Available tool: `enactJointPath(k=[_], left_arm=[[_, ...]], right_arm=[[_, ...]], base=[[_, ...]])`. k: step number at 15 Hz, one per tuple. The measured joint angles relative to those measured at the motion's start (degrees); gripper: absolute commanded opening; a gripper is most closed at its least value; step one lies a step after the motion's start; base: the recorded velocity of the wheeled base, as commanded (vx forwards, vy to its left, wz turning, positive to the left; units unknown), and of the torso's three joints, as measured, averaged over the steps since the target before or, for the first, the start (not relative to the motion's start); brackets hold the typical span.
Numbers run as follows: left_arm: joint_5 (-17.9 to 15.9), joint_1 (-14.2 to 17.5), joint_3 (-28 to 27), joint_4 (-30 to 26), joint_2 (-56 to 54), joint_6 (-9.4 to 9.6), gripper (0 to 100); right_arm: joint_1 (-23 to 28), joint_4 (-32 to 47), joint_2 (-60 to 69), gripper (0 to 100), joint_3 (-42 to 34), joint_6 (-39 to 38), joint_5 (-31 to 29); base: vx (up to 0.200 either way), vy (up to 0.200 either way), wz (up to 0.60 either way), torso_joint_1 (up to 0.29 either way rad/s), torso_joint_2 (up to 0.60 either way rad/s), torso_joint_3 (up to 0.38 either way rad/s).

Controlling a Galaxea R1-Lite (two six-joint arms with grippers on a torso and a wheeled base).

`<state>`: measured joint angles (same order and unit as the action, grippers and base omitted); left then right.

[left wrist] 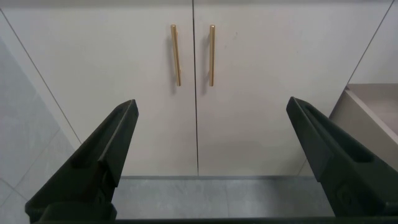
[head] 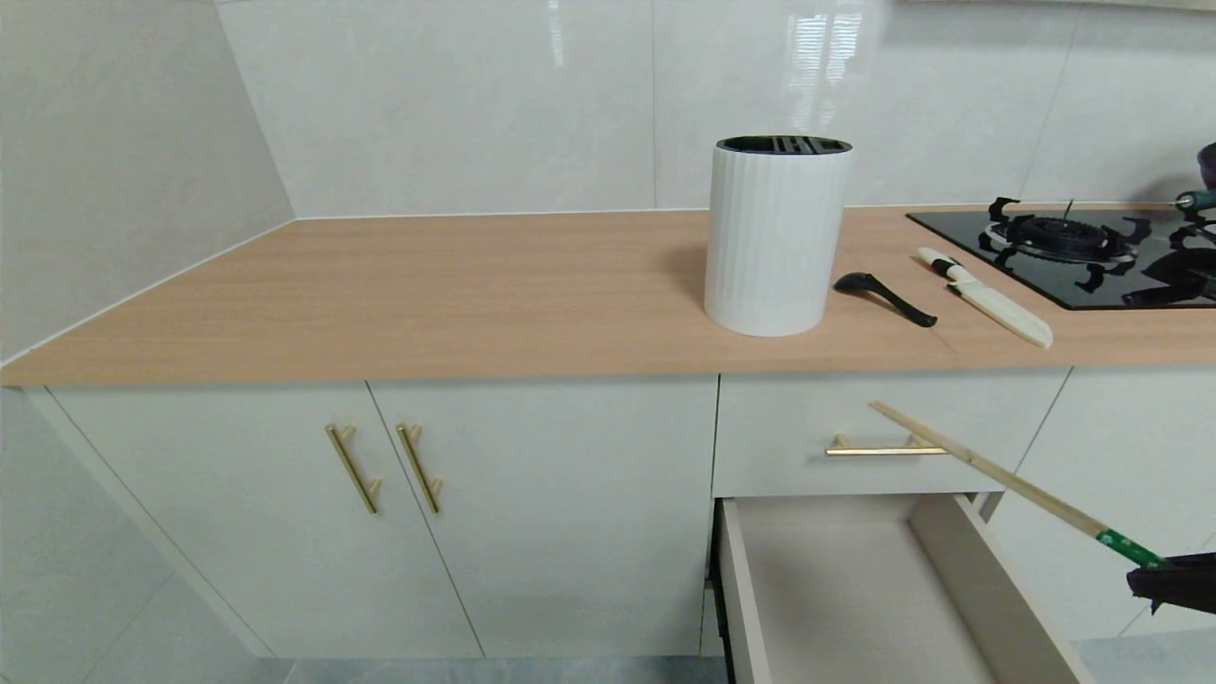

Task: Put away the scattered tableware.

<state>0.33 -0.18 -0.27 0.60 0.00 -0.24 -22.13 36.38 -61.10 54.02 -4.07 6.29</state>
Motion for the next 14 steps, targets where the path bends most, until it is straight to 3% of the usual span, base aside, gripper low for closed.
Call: enactJointPath(k=[6, 14], left_arm=[[0.00, 0.00, 0.00, 0.00, 0.00, 0.00, 100], [0.00, 0.00, 0.00, 0.00, 0.00, 0.00, 100]], right_arm=[[-1.62, -1.07, -19.85, 0, -2.45, -1.01, -2.00], [-1.57, -27.90, -47.97, 0, -6.12, -11.56, -7.95]], base=[[0.000, 0.000, 0.00, 0.000, 0.00, 0.000], [0.000, 0.000, 0.00, 0.000, 0.00, 0.000]])
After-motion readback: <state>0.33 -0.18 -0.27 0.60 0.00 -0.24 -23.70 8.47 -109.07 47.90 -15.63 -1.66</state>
